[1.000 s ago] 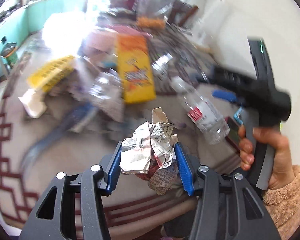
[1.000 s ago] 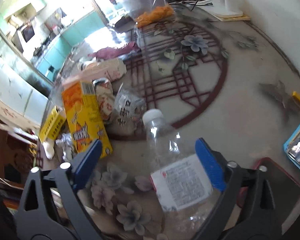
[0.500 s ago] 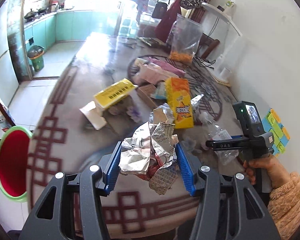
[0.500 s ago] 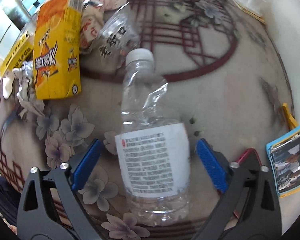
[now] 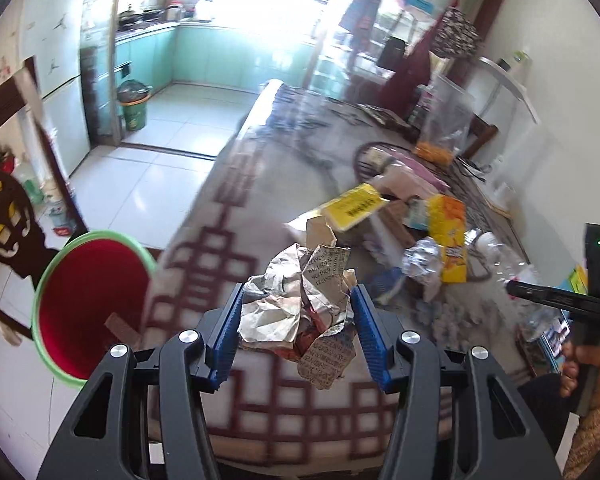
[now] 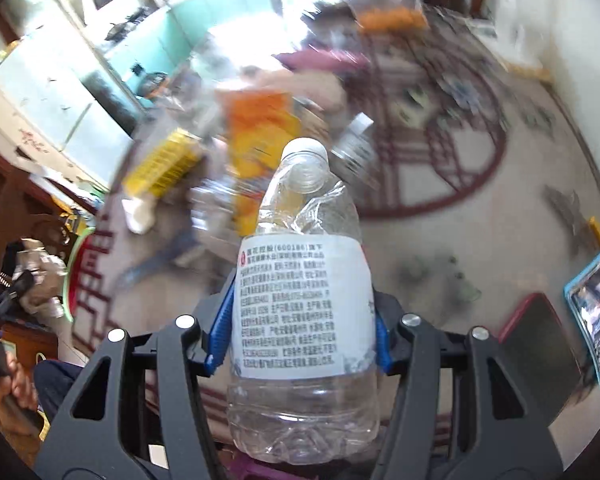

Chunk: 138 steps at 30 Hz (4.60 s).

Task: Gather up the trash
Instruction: 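Carry foil and bottle to the red bucket and release them, then grasp the yellow medicine box with the left tool while the right tool grasps the orange drink carton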

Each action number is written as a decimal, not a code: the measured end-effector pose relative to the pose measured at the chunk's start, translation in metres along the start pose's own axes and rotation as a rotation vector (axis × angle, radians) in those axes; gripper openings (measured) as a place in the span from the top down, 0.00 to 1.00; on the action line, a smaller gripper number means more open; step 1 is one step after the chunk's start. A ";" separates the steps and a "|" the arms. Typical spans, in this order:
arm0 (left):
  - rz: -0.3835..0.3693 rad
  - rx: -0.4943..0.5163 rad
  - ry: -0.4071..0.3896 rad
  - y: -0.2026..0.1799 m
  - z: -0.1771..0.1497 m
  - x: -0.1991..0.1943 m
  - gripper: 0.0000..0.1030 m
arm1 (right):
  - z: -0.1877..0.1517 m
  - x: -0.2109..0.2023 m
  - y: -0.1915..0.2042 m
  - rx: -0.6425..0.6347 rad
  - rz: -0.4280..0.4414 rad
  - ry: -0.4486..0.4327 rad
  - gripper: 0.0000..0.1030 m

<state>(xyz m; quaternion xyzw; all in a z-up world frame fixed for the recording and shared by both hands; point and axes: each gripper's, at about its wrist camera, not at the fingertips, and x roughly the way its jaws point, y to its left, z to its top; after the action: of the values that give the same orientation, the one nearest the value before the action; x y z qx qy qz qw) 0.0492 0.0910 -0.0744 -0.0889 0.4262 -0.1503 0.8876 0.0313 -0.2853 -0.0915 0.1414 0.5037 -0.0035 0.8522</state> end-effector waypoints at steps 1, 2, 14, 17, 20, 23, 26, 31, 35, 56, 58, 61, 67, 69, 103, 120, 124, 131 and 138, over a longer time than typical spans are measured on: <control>0.016 -0.016 -0.007 0.010 0.000 -0.002 0.51 | 0.003 -0.003 0.014 -0.020 0.017 -0.018 0.47; 0.035 -0.029 -0.013 0.020 0.000 -0.005 0.51 | 0.003 -0.004 0.029 -0.037 0.028 -0.029 0.48; 0.178 -0.158 -0.056 0.109 -0.005 -0.028 0.51 | 0.011 0.006 0.195 -0.334 0.120 -0.068 0.47; 0.196 -0.176 -0.057 0.122 -0.007 -0.030 0.51 | 0.008 0.012 0.222 -0.377 0.145 -0.061 0.47; 0.206 -0.193 -0.057 0.132 -0.010 -0.031 0.51 | 0.004 0.017 0.243 -0.412 0.163 -0.052 0.47; 0.219 -0.207 -0.060 0.140 -0.012 -0.032 0.51 | 0.001 0.022 0.263 -0.439 0.176 -0.043 0.47; 0.252 -0.210 -0.061 0.148 -0.014 -0.031 0.51 | 0.000 0.031 0.280 -0.462 0.191 -0.032 0.47; 0.289 -0.249 -0.045 0.166 -0.019 -0.026 0.50 | 0.001 0.053 0.306 -0.467 0.259 0.001 0.47; 0.323 -0.257 -0.045 0.174 -0.018 -0.023 0.50 | -0.002 0.074 0.330 -0.479 0.309 0.056 0.47; 0.393 -0.335 -0.007 0.208 -0.011 0.001 0.22 | -0.013 0.108 0.390 -0.631 0.311 0.071 0.05; 0.391 -0.341 -0.010 0.205 -0.012 0.000 0.21 | -0.012 0.103 0.387 -0.643 0.307 0.061 0.05; 0.387 -0.319 -0.020 0.193 -0.014 -0.003 0.16 | -0.010 0.089 0.375 -0.656 0.294 0.026 0.05; 0.367 -0.222 -0.048 0.154 -0.011 -0.009 0.15 | -0.021 -0.005 0.310 -0.601 0.262 -0.445 0.04; 0.343 -0.186 -0.084 0.135 -0.009 -0.014 0.15 | -0.034 -0.032 0.288 -0.593 0.198 -0.612 0.04; 0.174 0.431 0.159 -0.113 0.076 0.198 0.08 | -0.020 0.024 -0.008 -0.006 -0.069 -0.248 0.04; 0.136 0.388 0.268 -0.113 0.066 0.244 0.18 | -0.025 0.056 0.000 -0.085 -0.117 -0.085 0.04; 0.116 0.388 0.257 -0.112 0.067 0.242 0.36 | -0.027 0.061 -0.001 -0.063 -0.091 -0.061 0.04; 0.094 0.325 0.233 -0.102 0.077 0.222 0.72 | -0.026 0.067 -0.012 0.032 -0.008 0.001 0.04; -0.040 0.160 0.081 -0.082 0.082 0.126 0.72 | 0.002 0.051 0.024 -0.111 -0.115 -0.103 0.04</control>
<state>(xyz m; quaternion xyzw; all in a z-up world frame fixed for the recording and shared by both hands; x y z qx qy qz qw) 0.1721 -0.0263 -0.0925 -0.0199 0.4465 -0.2052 0.8707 0.0613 -0.2563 -0.1288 0.0645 0.4658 -0.0317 0.8820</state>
